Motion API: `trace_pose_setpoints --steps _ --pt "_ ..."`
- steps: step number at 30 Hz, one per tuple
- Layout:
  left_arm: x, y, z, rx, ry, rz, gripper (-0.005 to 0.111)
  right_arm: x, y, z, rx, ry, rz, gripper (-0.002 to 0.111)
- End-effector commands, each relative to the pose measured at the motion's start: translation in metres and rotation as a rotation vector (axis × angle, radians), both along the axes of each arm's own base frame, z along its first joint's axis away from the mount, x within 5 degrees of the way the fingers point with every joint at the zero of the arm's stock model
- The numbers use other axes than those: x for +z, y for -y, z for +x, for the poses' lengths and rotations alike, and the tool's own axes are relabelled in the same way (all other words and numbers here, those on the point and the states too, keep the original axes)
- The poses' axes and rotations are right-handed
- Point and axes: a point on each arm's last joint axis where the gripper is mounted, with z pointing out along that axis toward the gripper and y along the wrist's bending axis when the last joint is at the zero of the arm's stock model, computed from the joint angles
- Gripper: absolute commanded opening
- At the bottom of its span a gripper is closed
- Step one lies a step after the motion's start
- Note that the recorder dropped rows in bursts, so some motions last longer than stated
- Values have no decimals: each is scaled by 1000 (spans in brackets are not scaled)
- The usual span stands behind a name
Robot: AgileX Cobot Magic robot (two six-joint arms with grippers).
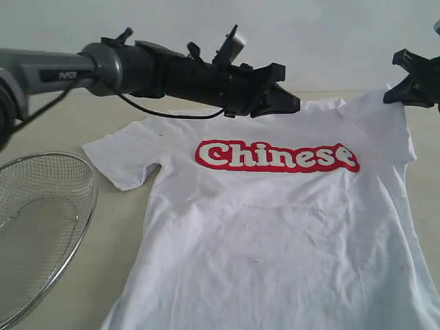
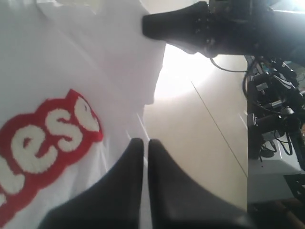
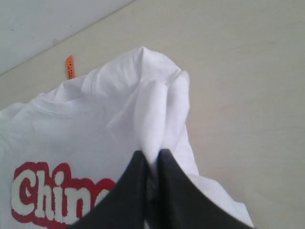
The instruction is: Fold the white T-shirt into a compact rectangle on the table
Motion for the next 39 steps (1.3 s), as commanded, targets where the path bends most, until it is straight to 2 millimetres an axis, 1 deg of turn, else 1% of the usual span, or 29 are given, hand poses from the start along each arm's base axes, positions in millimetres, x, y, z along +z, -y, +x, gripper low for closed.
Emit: trace_pose_setpoints --steps 1,5,7,9,13,17,21,23,26,28,31,33,39 --pt "-22 19 12 -22 -36 -12 5 10 -4 -1 24 23 2 0" --pt "-38 30 19 -27 -67 -33 5 11 -5 -2 34 22 12 0" --pt "-44 35 21 -32 -69 -42 5 16 -5 -2 37 35 6 0" --pt "-47 40 22 -28 -74 -52 5 24 -6 -3 42 54 -5 0" --pt "-48 47 24 -28 -71 -79 5 40 -7 -7 46 90 -25 0" --pt "-52 52 23 -11 -82 -80 5 48 -9 -9 62 102 -28 0" --pt "-51 52 23 -12 -84 -84 5 46 -12 -11 106 85 -48 0" --pt "-51 52 23 -16 -85 -85 5 44 -13 -11 99 76 -52 0" --pt "-51 52 22 -24 -88 -86 5 36 -13 -13 80 60 -56 0" --pt "-51 52 21 -37 -92 -87 5 29 -16 -14 96 49 -59 0" --pt "-51 52 20 -42 -93 -88 5 22 -27 -13 113 36 -70 0" --pt "-50 53 18 -65 -98 -92 5 20 -36 -11 131 39 -77 0" --pt "-37 53 15 -145 -70 -104 5 18 -68 -1 180 46 -87 0"
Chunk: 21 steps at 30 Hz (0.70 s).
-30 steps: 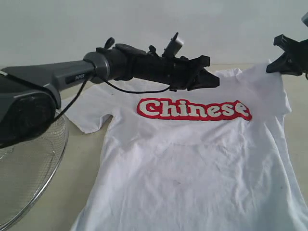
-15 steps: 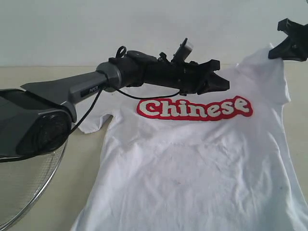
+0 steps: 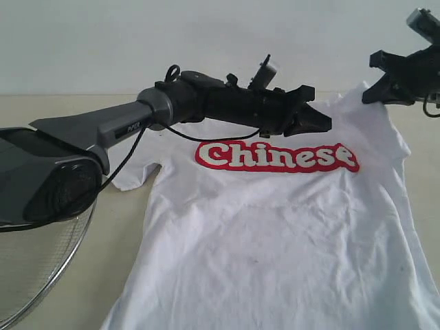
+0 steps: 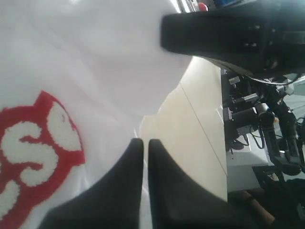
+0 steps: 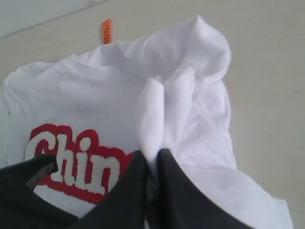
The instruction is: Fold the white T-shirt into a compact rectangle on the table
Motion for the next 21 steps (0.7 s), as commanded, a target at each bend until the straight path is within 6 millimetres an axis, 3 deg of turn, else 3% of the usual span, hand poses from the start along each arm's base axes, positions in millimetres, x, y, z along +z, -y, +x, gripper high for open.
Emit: trace_pose_setpoints --steps 1,6,10,12,16,17,18,21 --pt "15 0 -2 -57 32 -21 5 -1 -24 6 36 6 -14 0" --pt "32 -8 1 -91 56 -42 5 -18 -40 12 52 -34 -16 0" --pt "35 -19 8 -80 65 48 5 -36 -40 14 38 -79 1 3" --pt "35 -24 10 -78 79 99 5 -41 -41 14 45 -95 6 15" --pt "38 -31 14 -71 85 119 5 -46 -43 13 66 -121 24 66" --pt "38 -34 15 -67 86 121 5 -47 -43 12 73 -126 27 73" --pt "39 -35 15 -66 87 121 5 -47 -44 11 85 -134 32 74" --pt "39 -35 15 -67 83 122 5 -47 -45 9 100 -147 41 61"
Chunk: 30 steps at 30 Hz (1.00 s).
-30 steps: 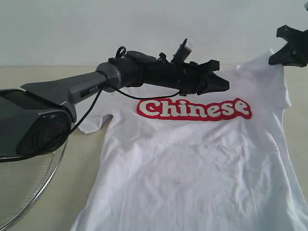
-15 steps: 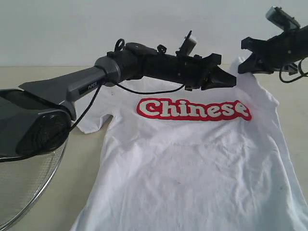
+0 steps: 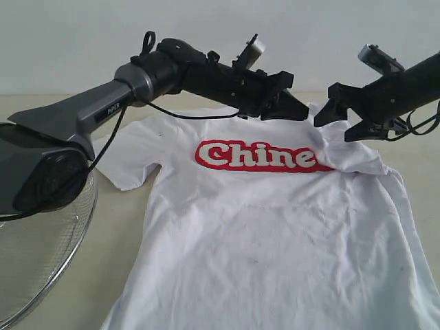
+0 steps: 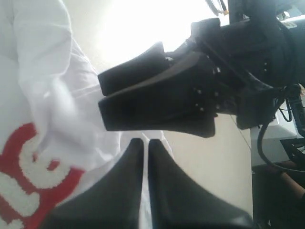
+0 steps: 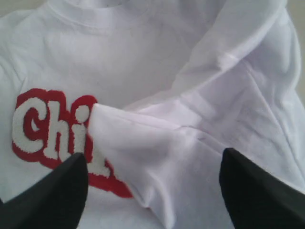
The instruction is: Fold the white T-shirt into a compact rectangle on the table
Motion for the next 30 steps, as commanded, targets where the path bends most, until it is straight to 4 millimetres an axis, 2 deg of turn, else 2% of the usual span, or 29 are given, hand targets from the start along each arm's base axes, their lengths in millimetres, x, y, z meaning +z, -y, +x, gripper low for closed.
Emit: trace_pose_setpoints --steps 1,4,12,19,25,30 --pt "13 -1 -2 -17 8 -4 5 0 -1 -3 27 -21 6 56" --pt "16 -3 -4 -39 6 0 5 4 6 -5 7 -18 2 48" --pt "30 -25 1 -30 11 91 5 2 62 -20 -112 -81 -45 51" --pt "33 -30 3 -28 8 89 5 -2 67 -23 -112 -87 -88 51" --pt "33 -29 2 -29 -5 88 5 -18 66 -29 -132 -121 -93 51" --pt "33 -29 2 -24 -16 88 5 -27 61 -28 -121 -124 -66 51"
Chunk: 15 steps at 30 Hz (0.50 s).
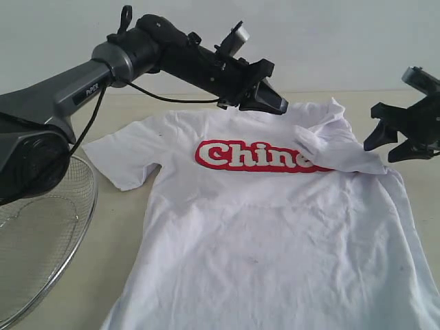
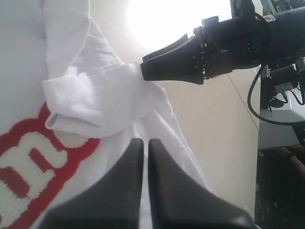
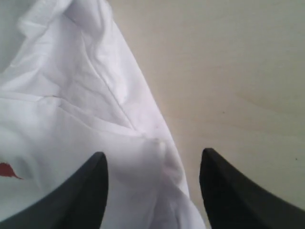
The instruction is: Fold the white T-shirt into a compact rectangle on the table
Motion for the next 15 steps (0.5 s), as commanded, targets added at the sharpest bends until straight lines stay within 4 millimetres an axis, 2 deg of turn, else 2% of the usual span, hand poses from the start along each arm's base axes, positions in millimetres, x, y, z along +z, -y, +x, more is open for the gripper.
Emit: trace_pose_setpoints --steps 1,8,14,15 --pt "10 2 -2 -3 2 -8 5 -7 -5 2 15 4 11 51" --pt "10 2 -3 -10 -2 -7 5 -17 -17 8 32 6 2 48" --pt "10 2 -3 -7 -7 -5 5 -17 -16 9 21 14 -6 22" --pt "10 2 -3 -7 -7 -5 5 -17 -16 9 20 15 -7 20"
